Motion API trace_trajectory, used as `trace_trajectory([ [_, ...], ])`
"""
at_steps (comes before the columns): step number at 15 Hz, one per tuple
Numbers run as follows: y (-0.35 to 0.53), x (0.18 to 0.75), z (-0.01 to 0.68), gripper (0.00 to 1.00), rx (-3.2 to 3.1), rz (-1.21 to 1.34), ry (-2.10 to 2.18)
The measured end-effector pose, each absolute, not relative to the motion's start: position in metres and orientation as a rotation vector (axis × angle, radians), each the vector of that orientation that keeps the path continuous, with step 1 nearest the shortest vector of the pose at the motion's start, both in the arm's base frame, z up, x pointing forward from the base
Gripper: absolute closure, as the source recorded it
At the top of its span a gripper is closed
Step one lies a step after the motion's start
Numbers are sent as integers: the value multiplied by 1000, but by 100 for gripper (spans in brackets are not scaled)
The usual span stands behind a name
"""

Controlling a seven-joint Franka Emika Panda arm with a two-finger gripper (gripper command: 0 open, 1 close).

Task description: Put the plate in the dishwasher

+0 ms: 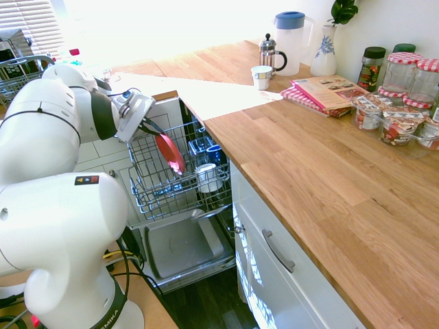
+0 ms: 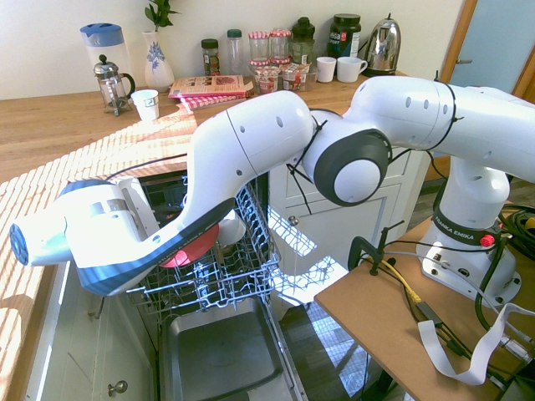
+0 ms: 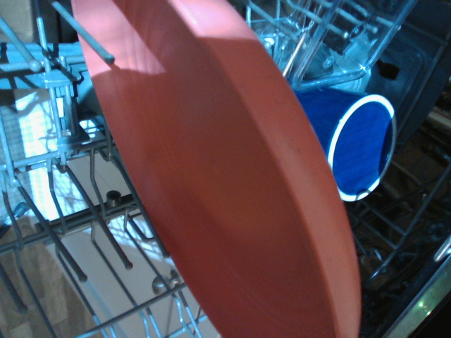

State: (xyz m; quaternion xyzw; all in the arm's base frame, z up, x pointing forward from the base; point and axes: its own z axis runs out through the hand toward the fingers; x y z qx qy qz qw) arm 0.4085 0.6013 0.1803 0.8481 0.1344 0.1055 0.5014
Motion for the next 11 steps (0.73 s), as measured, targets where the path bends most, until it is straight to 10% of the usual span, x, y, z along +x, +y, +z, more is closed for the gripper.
trace_trajectory([
  [11,542,494,294,0,2167,134,171],
])
